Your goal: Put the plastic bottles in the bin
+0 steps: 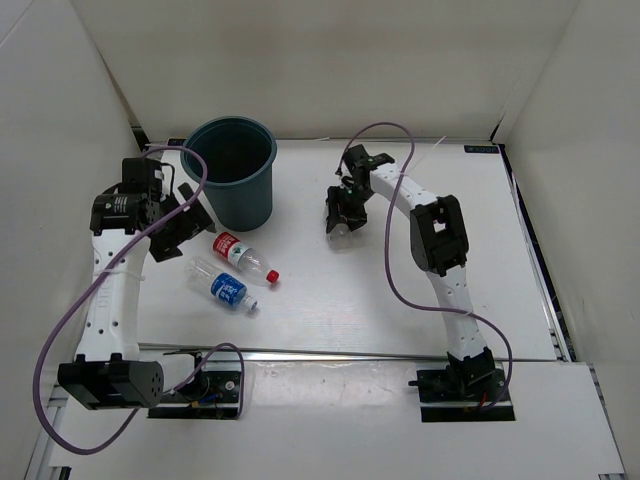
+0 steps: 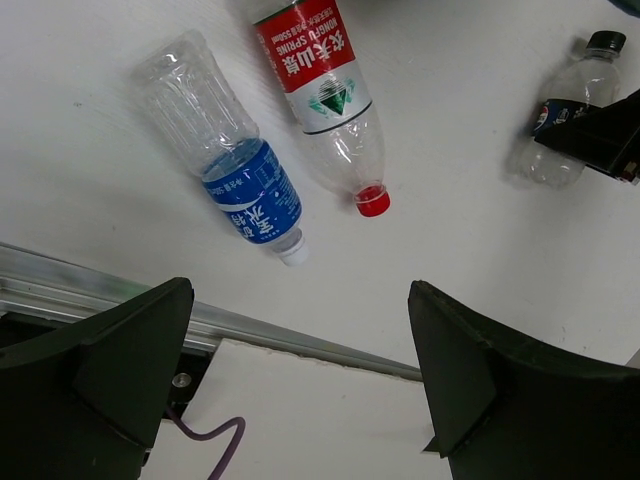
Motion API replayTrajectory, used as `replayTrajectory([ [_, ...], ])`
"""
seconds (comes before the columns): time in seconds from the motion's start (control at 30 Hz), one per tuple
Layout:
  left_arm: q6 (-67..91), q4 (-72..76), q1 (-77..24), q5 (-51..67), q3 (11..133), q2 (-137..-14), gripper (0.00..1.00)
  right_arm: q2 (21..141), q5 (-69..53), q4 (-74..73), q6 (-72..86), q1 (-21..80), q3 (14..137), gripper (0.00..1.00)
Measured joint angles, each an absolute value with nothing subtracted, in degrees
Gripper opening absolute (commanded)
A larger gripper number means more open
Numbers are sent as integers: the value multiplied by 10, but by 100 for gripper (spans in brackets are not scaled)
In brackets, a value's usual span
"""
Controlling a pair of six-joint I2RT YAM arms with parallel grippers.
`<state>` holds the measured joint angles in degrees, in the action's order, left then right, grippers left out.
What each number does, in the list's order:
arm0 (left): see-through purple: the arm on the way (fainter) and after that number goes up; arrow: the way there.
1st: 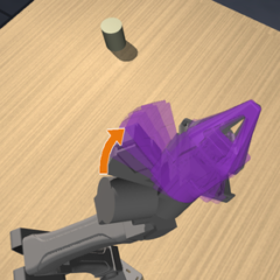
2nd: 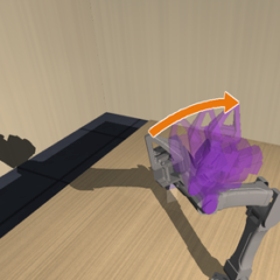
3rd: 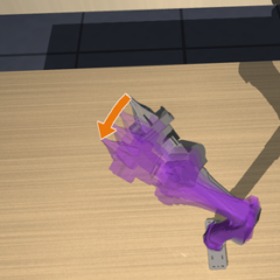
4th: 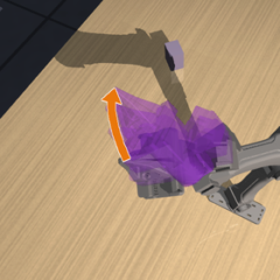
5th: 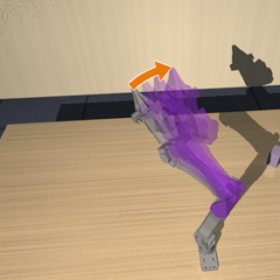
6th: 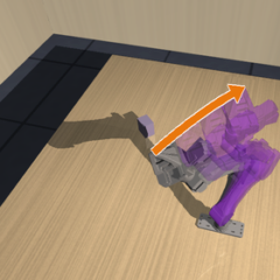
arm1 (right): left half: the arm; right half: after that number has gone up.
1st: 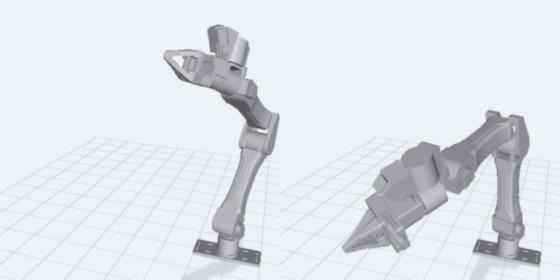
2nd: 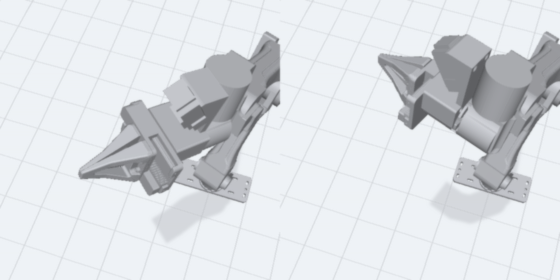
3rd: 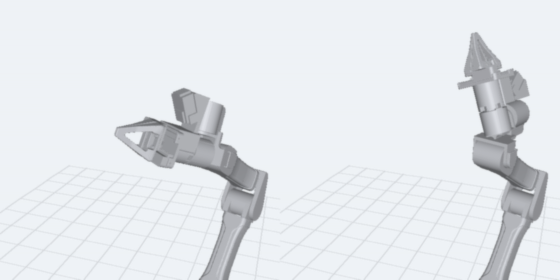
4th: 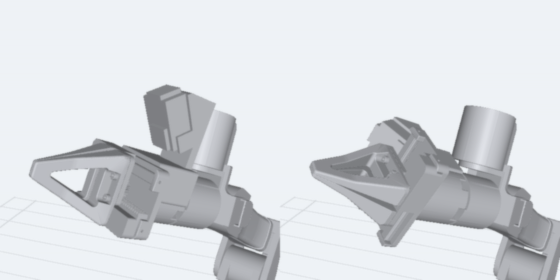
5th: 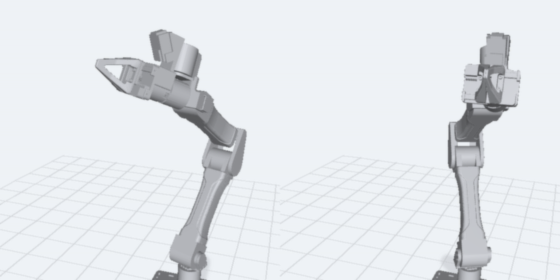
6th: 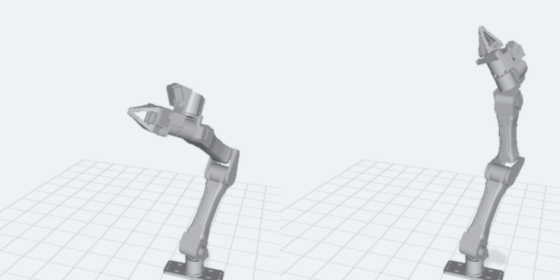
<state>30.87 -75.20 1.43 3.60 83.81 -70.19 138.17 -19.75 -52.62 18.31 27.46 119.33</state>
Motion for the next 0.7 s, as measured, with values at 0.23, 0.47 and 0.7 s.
replayTrajectory([
  [0.23,309,-760,14,34,838,-697,100,1381,-207,-531,206,271,1224,43],
  [0.47,305,-764,14,35,836,-694,100,1317,-372,-383,351,225,1272,39],
  [0.7,300,-766,14,35,830,-685,100,1301,-473,-60,621,191,1381,37],
])
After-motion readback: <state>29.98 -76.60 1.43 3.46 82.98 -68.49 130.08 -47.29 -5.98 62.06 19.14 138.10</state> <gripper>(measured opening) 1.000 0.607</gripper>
